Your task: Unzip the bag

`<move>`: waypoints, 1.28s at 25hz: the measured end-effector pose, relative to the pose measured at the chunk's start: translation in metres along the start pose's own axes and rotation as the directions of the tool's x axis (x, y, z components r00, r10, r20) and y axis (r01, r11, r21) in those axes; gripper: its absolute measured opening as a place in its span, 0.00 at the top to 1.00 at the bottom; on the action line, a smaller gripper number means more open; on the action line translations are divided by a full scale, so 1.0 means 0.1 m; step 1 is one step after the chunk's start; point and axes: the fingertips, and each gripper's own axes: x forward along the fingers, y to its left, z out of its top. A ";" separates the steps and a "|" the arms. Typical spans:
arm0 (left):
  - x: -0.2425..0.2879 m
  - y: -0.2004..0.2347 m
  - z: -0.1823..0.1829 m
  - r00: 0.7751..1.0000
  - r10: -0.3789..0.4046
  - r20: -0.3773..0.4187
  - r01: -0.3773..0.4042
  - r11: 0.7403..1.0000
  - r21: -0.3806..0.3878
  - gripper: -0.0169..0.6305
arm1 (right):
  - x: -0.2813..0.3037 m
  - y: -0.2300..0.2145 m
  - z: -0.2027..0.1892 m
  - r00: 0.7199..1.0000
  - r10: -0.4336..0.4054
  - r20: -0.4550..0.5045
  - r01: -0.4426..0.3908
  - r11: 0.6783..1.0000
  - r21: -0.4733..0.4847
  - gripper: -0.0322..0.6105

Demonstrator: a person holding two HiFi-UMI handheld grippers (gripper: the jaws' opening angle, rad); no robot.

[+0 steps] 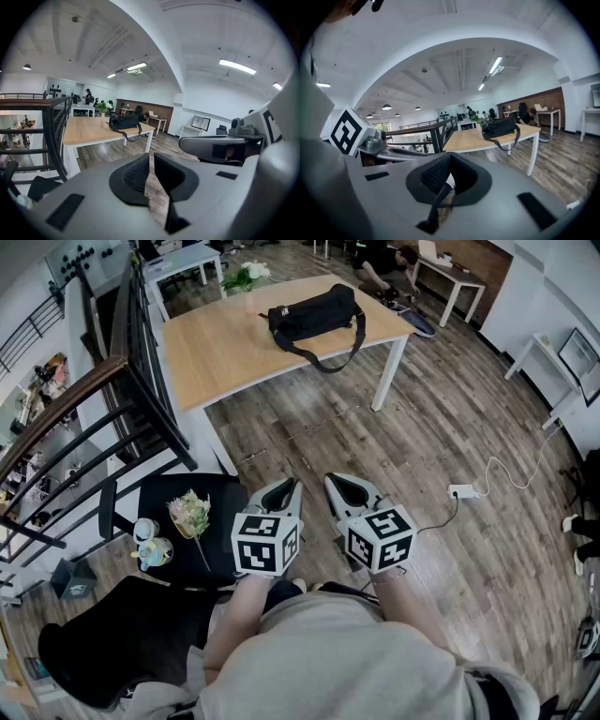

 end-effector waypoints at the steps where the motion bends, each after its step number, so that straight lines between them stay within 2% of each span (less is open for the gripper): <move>1: 0.02 0.01 -0.04 1.000 0.001 -0.013 -0.001 1.000 0.000 0.90 | 0.01 0.00 -0.01 1.000 0.002 0.003 -0.002 1.000 0.006 0.95; 10: 0.10 0.09 -0.15 0.998 -0.002 -0.056 0.003 1.000 0.021 0.90 | 0.00 -0.09 -0.07 1.000 -0.013 -0.004 0.014 1.000 0.004 0.94; 17: 0.07 0.05 -0.05 0.998 -0.052 0.018 0.052 0.999 -0.001 0.90 | -0.04 0.00 0.07 0.994 0.034 0.108 -0.042 0.997 0.071 0.94; 22: 0.01 -0.01 0.10 0.982 -0.157 0.107 0.162 0.986 -0.040 0.90 | 0.01 -0.02 0.08 0.992 0.013 0.123 -0.023 0.996 0.080 0.94; 26: 0.01 0.12 0.17 0.983 -0.147 0.111 0.149 0.989 -0.007 0.90 | 0.10 -0.01 0.02 0.996 -0.030 0.087 0.025 0.998 0.062 0.94; 30: 0.00 0.30 0.10 0.993 -0.097 0.062 0.094 0.994 0.050 0.90 | 0.17 0.03 -0.06 0.996 -0.072 0.056 0.070 0.997 0.044 0.94; 32: 0.01 0.37 0.07 0.995 -0.083 0.050 0.080 0.995 0.052 0.90 | 0.22 0.05 -0.07 0.996 -0.079 0.049 0.078 0.996 0.031 0.94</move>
